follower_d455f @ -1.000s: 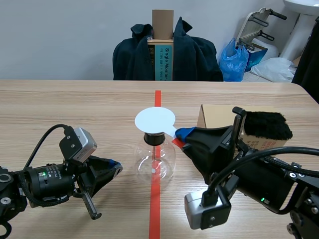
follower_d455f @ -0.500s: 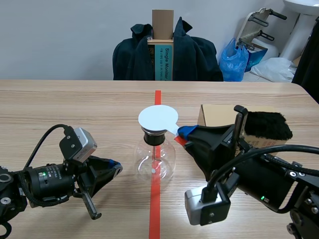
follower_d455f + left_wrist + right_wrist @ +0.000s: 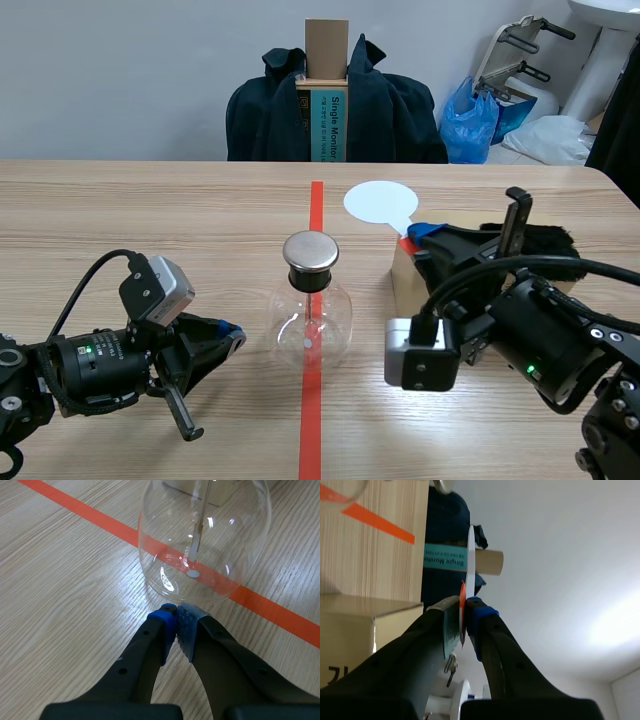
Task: Do the electroscope experiment.
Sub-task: 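Move the plate toward and away from the electroscope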
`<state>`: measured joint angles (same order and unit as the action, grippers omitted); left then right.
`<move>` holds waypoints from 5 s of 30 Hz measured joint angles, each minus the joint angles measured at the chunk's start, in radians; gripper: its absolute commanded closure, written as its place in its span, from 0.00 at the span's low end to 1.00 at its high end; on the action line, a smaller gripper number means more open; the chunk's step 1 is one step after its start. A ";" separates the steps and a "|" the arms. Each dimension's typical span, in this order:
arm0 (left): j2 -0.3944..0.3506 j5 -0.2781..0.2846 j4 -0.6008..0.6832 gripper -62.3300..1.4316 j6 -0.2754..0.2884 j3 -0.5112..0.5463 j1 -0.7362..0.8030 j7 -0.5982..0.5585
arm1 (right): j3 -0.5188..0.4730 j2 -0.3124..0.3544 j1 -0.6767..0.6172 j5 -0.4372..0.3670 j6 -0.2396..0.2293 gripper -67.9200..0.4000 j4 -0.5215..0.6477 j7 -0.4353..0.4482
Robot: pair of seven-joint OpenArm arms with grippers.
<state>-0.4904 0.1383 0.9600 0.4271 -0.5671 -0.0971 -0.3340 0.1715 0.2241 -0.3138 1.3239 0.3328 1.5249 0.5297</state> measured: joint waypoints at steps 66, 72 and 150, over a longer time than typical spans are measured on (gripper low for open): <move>0.000 0.000 0.000 0.93 0.000 0.000 0.000 0.000 | 0.000 0.000 0.000 0.000 0.010 0.98 0.000 0.096; 0.000 0.000 0.000 0.93 0.000 0.000 0.000 0.000 | 0.000 0.000 0.000 0.000 0.010 0.98 0.000 -0.032; 0.000 0.000 0.000 0.93 0.000 0.000 0.000 0.000 | -0.010 0.000 0.000 0.000 0.010 0.98 0.000 -0.006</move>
<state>-0.4904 0.1383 0.9600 0.4271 -0.5671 -0.0971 -0.3340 0.1619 0.2237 -0.3138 1.3243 0.3431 1.5249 0.5236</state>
